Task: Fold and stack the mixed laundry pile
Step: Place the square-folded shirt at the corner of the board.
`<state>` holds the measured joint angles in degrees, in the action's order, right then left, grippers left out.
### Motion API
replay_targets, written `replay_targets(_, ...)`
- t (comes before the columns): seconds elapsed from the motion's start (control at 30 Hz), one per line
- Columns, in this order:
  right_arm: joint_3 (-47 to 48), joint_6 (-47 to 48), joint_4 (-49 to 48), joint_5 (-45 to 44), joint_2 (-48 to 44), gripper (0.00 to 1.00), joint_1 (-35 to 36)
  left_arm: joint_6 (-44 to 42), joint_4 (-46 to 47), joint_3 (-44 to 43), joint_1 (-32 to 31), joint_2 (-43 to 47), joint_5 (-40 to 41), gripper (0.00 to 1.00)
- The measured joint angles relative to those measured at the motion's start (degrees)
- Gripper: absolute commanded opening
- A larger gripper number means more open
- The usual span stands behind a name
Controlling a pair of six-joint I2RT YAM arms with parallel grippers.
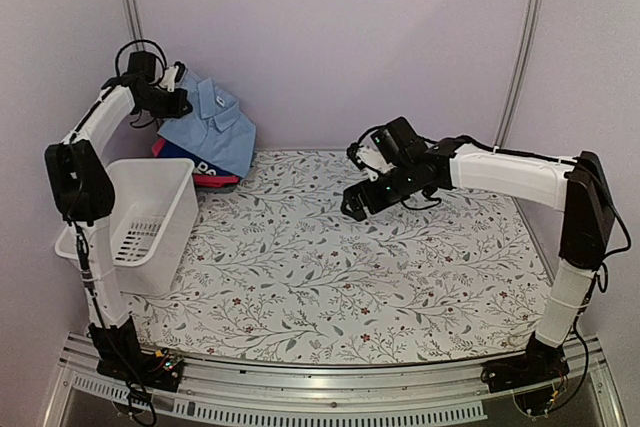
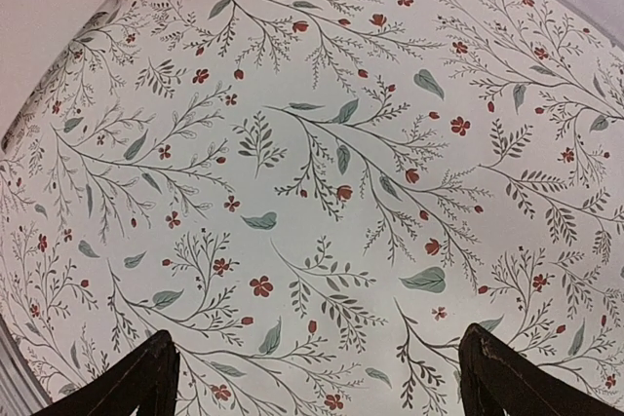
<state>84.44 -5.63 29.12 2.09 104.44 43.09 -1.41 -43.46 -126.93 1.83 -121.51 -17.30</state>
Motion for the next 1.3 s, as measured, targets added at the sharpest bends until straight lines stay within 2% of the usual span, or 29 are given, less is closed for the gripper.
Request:
replay_targets(0.4, 5.0, -1.1, 3.7, 0.0, 3.4, 0.99, 0.0, -0.7, 2.5, -4.9, 7.9, -13.7, -2.4, 0.00)
replay_targets(0.77, 9.9, -2.6, 6.2, 0.0, 6.9, 0.99, 0.0, 0.6, 4.0, -8.2, 10.5, -18.0, -3.3, 0.02)
replay_targets(0.87, 10.6, -2.6, 6.7, 0.0, 7.3, 0.99, 0.0, 0.9, 4.2, -8.2, 11.3, -18.6, -3.0, 0.22)
replay_targets(0.93, 10.9, -2.7, 6.8, 0.0, 7.5, 0.99, 0.0, 1.5, 4.5, -8.2, 11.9, -18.8, -2.6, 0.45)
replay_targets(1.07, 10.9, -2.8, 6.9, 0.0, 7.5, 0.99, 0.0, 3.0, 6.1, -8.5, 12.7, -18.8, -0.7, 0.78)
replay_targets(1.1, 10.9, -2.8, 6.9, 0.0, 7.5, 0.99, 0.0, 3.3, 6.6, -8.6, 12.8, -18.8, 0.0, 0.96)
replay_targets(1.13, 10.9, -2.8, 6.9, 0.0, 7.6, 0.99, 0.0, 3.7, 7.0, -8.6, 12.9, -18.8, 0.9, 0.99)
replay_targets(1.3, 10.9, -2.7, 6.9, 0.0, 7.6, 0.99, 0.0, 4.0, 7.8, -8.5, 12.6, -18.2, 7.5, 1.00)
